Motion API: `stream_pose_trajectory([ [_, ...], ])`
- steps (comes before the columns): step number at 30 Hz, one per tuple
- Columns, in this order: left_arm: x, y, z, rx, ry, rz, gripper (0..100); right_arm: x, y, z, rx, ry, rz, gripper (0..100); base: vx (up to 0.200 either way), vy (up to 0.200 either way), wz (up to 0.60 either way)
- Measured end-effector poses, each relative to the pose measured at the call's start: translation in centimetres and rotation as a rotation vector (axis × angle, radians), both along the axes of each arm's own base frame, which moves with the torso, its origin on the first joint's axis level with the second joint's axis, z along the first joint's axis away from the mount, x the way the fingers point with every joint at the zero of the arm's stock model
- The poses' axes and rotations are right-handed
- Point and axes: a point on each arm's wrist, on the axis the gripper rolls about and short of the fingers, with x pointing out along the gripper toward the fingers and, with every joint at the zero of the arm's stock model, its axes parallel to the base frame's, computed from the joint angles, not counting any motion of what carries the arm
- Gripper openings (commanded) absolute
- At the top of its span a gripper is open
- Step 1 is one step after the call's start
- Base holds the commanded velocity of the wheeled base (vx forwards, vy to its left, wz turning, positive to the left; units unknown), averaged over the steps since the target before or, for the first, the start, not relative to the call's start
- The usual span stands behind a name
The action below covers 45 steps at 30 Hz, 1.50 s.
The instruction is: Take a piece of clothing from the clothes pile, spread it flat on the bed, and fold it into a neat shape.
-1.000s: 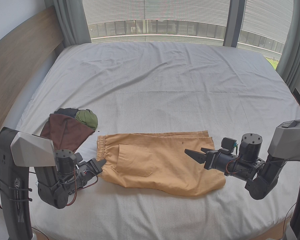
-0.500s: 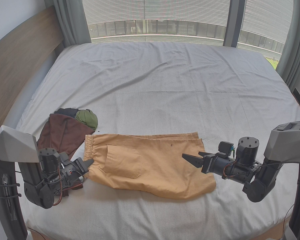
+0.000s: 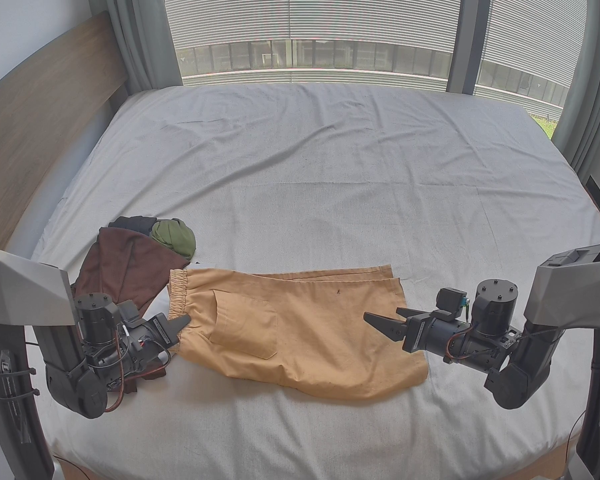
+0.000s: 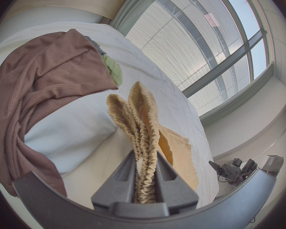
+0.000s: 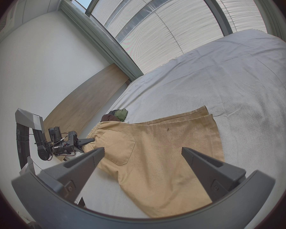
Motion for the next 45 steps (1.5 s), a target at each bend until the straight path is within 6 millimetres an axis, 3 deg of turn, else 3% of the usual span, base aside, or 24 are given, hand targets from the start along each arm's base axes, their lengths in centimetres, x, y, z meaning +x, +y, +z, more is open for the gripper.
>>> stream_pose_trajectory([
  [29,0.9,-9.2,2.5,-0.055,-0.154,-0.205,0,-0.5,-1.6,2.5,-0.009,-0.090,-0.002,100,0.000,0.000,0.00],
  [45,1.1,-13.1,2.8,-0.092,-0.194,-0.276,0,0.6,-4.4,2.9,-0.031,-0.124,-0.091,100,0.000,0.000,0.00],
])
